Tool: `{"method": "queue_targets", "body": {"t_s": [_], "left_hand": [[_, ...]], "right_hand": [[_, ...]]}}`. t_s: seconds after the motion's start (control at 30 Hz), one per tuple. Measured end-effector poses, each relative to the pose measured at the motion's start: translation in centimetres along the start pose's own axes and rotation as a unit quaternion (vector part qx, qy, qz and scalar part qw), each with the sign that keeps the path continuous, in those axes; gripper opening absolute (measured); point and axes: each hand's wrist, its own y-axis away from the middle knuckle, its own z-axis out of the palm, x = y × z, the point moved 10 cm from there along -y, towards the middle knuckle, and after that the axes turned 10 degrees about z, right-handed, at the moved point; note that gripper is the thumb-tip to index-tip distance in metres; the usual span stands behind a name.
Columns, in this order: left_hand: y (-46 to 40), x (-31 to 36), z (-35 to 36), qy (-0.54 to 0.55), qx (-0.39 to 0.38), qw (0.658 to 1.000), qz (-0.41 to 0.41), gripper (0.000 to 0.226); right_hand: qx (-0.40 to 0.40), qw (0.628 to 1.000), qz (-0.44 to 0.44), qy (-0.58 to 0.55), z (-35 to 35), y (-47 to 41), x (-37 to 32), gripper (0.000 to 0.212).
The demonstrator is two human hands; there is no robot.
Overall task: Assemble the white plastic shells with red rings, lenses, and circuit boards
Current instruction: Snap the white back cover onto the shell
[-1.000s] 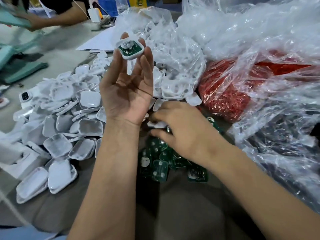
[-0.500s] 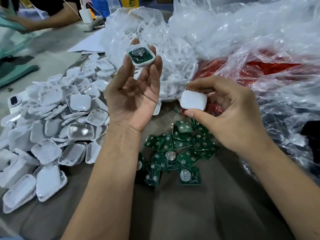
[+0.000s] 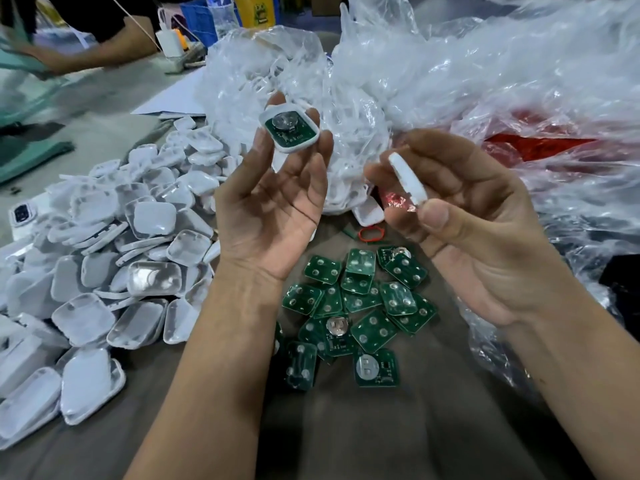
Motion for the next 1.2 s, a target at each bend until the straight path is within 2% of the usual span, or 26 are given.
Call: {"method": "queue_targets", "body": {"t_s": [0.17,0.27,0.3,0.4,0.57,0.73,1.07,1.2], "left_hand": [[0.0,-0.6,-0.1,-0.014,-0.006,1.0,-0.005,0.027],[0.1,-1.5,0.1,-0.012,-0.036,0.999,-0.031,0.069],[0.2,-1.9,0.4,-0.008,-0.055,0.998,-0.043,0.073],[0.6,-2.8,1.3,0.001,-0.098,0.993,-0.064,0.066],[1.0,-4.3,1.9,-0.059,-0.144,0.985,-0.071,0.055],[1.1,-4.9,1.4,-0.091,-0.145,0.982,-0.076,0.046],[1.0,-5.7,0.4,-0.173,-0.115,0.975,-0.081,0.055],[1.0,-6.0,0.1,-0.176,-0.107,0.975,-0.086,0.049]], "right_hand": [[0.019,1.0,0.006,-0.014,-0.3,-0.1,-0.3,0.057],[0.014,1.0,0.006,-0.025,-0.2,-0.1,-0.5,0.057],[0.019,1.0,0.005,-0.019,-0.3,-0.2,-0.6,0.056],[0.055,0.998,-0.006,0.02,-1.1,-0.1,-0.8,0.051],[0.112,0.991,-0.034,0.072,-1.8,0.0,-1.5,0.047],[0.14,0.981,-0.045,0.124,-2.1,0.2,-1.9,0.048],[0.189,0.954,-0.049,0.227,-3.3,0.5,-2.4,0.045],[0.192,0.95,-0.047,0.242,-3.8,0.6,-2.6,0.044]]}}
